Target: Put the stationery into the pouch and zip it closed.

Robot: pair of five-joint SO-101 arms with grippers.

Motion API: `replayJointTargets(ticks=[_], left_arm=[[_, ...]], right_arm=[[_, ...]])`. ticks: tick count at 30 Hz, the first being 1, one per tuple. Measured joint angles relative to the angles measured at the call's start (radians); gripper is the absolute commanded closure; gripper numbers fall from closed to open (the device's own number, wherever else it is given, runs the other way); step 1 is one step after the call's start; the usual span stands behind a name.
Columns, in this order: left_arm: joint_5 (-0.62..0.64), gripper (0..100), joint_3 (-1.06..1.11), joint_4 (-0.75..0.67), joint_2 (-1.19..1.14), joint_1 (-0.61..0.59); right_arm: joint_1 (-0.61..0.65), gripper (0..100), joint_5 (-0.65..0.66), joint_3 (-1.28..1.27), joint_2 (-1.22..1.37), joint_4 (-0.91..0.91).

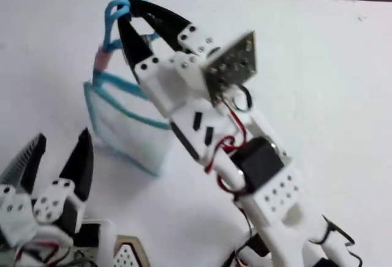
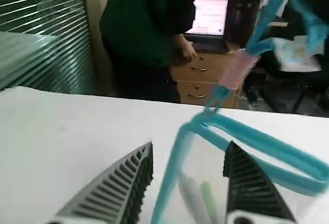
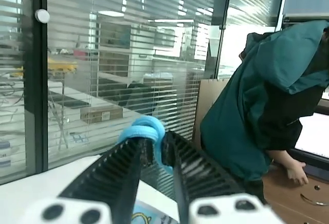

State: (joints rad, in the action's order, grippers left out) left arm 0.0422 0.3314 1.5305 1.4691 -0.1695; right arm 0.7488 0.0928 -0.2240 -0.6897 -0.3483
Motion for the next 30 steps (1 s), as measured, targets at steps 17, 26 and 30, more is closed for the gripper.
replayJointTargets(ticks=[17,26,30], left_arm=[[-0.232,75,0.089,0.107,-0.002,0.132],[-0.247,75,0.087,-0.048,-0.002,0.021],[-0.253,75,0.109,-0.063,-0.002,0.017]], right_arm=[[-0.063,98.2,0.0,-0.103,-0.143,-0.005],[-0.114,98.2,0.0,-0.184,-0.298,-0.068],[-0.155,98.2,0.0,-0.253,-0.376,-0.068]])
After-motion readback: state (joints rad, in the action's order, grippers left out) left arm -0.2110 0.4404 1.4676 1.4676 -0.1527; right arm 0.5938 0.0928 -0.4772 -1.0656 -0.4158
